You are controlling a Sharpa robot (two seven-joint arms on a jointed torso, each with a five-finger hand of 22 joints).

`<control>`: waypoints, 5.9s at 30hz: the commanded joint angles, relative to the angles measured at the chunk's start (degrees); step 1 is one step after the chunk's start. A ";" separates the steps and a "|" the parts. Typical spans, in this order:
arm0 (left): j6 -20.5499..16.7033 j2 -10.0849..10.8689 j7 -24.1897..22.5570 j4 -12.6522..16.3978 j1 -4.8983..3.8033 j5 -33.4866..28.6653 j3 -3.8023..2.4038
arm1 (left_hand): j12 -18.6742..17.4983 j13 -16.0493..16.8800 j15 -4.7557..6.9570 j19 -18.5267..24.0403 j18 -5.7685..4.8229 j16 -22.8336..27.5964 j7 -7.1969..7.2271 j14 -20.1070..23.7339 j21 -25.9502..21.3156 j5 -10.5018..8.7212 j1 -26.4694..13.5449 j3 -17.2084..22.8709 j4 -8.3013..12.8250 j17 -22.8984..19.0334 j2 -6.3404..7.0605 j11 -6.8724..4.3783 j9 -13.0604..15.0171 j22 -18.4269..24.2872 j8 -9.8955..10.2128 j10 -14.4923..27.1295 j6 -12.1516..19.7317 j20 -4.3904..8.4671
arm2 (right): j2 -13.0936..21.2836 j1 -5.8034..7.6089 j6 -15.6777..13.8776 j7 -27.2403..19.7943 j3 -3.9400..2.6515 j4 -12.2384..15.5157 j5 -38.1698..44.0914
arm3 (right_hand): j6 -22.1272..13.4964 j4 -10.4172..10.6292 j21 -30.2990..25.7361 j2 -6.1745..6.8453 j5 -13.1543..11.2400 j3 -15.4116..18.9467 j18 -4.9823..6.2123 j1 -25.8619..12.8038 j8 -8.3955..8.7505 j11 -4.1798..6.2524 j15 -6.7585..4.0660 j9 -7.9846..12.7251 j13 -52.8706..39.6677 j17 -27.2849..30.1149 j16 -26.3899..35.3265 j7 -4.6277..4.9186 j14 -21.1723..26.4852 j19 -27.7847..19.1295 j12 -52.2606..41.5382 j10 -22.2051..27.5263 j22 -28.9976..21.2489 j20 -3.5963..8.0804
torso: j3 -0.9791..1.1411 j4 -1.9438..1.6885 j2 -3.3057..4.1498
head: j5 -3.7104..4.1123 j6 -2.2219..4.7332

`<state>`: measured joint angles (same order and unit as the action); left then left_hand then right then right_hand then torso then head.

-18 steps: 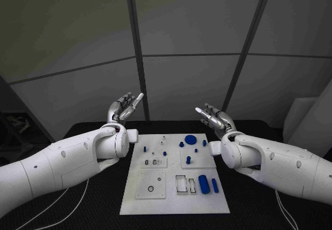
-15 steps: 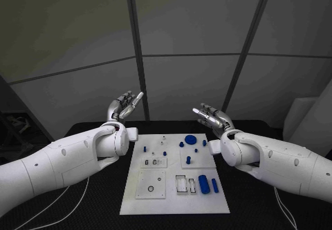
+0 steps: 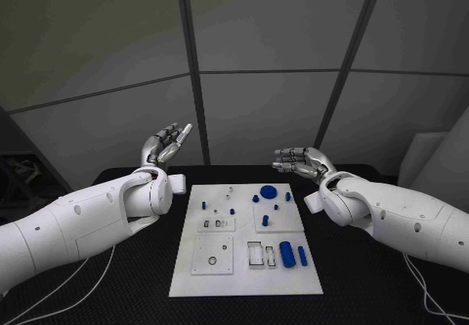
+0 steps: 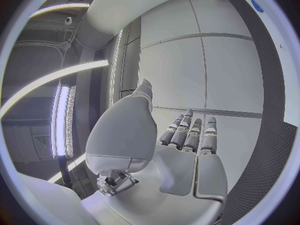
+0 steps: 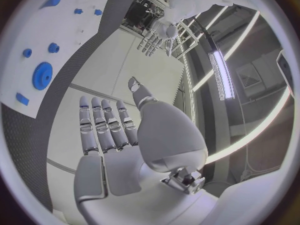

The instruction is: Assemble the parts on the task board

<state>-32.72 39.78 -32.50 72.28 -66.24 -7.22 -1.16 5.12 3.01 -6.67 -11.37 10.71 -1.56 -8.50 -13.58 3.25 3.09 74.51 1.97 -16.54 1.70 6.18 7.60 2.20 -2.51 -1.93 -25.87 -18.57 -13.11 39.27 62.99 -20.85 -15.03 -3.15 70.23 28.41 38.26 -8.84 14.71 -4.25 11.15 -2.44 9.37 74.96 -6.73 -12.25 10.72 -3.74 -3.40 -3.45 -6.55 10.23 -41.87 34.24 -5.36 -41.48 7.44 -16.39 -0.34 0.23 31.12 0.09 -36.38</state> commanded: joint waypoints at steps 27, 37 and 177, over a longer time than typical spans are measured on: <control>7.74 9.83 -0.49 16.46 -0.29 5.93 -0.18 | 6.88 0.64 -3.45 -31.36 -0.36 -6.32 -5.69 -38.60 16.64 0.22 2.94 -2.05 9.41 2.16 -6.12 4.40 2.33 -6.39 -4.25 -21.78 -28.21 -2.93 | -3.35 7.26 12.35 17.97 -0.09 -1.26 56.53 | 22.66 -7.71 34.06 1.39 0.64 -4.19 0.83 0.10 1.77 7.65 -11.24 -0.32 -0.40 -10.24 -15.17 -1.97 -43.95 29.55 1.88 -28.01 17.66 10.80 | -0.51 -1.54 7.78 | 1.84 1.66; 8.92 10.73 0.24 18.91 -0.29 6.52 -0.24 | 6.75 0.66 -3.37 -31.78 -0.35 -6.15 -5.68 -39.01 16.86 0.23 2.86 -2.23 9.74 2.10 -6.28 4.33 2.33 -6.36 -4.18 -22.08 -28.55 -2.85 | -4.40 7.69 14.26 19.79 -0.09 -1.00 62.06 | 21.13 -7.44 56.36 3.09 -0.04 -5.86 -3.53 -2.72 3.12 7.12 -10.47 -0.19 -0.47 -20.58 -30.68 -1.39 -44.43 41.32 1.92 -25.01 48.46 10.54 | -0.70 -2.03 9.77 | 2.47 1.82; 10.21 10.46 1.81 17.84 -1.34 6.58 -0.46 | 6.19 0.61 -3.55 -31.79 -0.49 -5.33 -5.98 -38.74 16.83 0.24 2.83 -2.54 10.42 1.98 -6.49 4.54 2.24 -6.12 -3.76 -21.98 -28.57 -2.87 | -19.64 8.88 9.92 19.92 -0.10 -13.76 64.27 | 25.25 -6.55 71.13 3.06 -1.88 -19.64 -7.27 -3.78 3.09 7.99 -11.10 -1.71 -0.94 -43.82 -59.43 -2.48 -41.93 49.78 1.94 -28.17 72.54 10.46 | -1.09 -3.11 12.74 | 1.85 1.99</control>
<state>-23.20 50.23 -30.48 90.12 -67.47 -1.03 -1.55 11.70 3.68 -10.03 -42.89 10.69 -7.10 -11.87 -52.34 19.76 3.08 77.44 -0.55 -6.37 3.75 0.21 12.00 4.53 -8.68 -5.85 -47.63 -46.69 -15.98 19.63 72.17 -13.11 5.48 -3.48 56.34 92.72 63.47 -15.40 85.59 -1.35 9.62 -21.73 3.09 71.44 -3.49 -4.30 -0.21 -5.36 -4.39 -47.18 -65.78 7.45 -83.93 83.67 -3.42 -70.10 74.91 -5.73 -1.43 -2.88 43.84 1.92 -34.38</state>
